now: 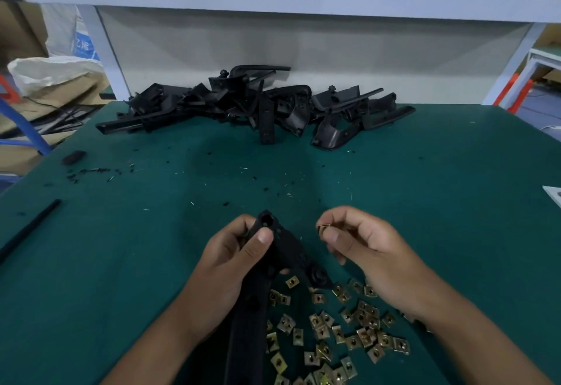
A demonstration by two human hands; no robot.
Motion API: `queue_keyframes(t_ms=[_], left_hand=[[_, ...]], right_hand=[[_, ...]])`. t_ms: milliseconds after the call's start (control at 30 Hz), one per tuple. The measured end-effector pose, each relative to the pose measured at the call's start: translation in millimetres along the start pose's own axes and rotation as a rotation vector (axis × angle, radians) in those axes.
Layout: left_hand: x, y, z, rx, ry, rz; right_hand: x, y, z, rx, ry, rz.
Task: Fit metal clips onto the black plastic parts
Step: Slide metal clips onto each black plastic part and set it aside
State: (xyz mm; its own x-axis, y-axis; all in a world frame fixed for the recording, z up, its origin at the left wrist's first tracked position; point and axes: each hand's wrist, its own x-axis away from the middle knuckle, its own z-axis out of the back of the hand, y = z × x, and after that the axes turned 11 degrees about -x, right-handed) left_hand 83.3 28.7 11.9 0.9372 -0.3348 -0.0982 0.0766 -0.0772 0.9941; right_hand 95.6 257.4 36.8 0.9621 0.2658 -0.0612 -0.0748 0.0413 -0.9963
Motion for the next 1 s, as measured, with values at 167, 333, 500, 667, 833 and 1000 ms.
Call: queue_keyframes(t_ms=[167,333,500,667,833,1000], left_hand=[[1,-1,-1,-0.061,-0.022,0.027],[2,1,-4,-0.104,-0.101,0.032],[3,1,-4,-0.096,-0.158,0.050],[3,1,0,-0.096,-0.182,0.061],[2,3,1,-0.125,-0.185,0.047],[3,3,-1,-0.109,-0.172,0.059]], right_hand=[[1,4,-9,-0.105,0.004,-0.028],[1,1,-16,-0.215,0.027,-0.014],[1,1,-19,-0.194,0.052,0.025],[2,2,-19,-0.182,0.058,0.035],[2,3,-17,-0.187,0.056,0.053],[1,4,-17,-0.197,0.063,0.053]])
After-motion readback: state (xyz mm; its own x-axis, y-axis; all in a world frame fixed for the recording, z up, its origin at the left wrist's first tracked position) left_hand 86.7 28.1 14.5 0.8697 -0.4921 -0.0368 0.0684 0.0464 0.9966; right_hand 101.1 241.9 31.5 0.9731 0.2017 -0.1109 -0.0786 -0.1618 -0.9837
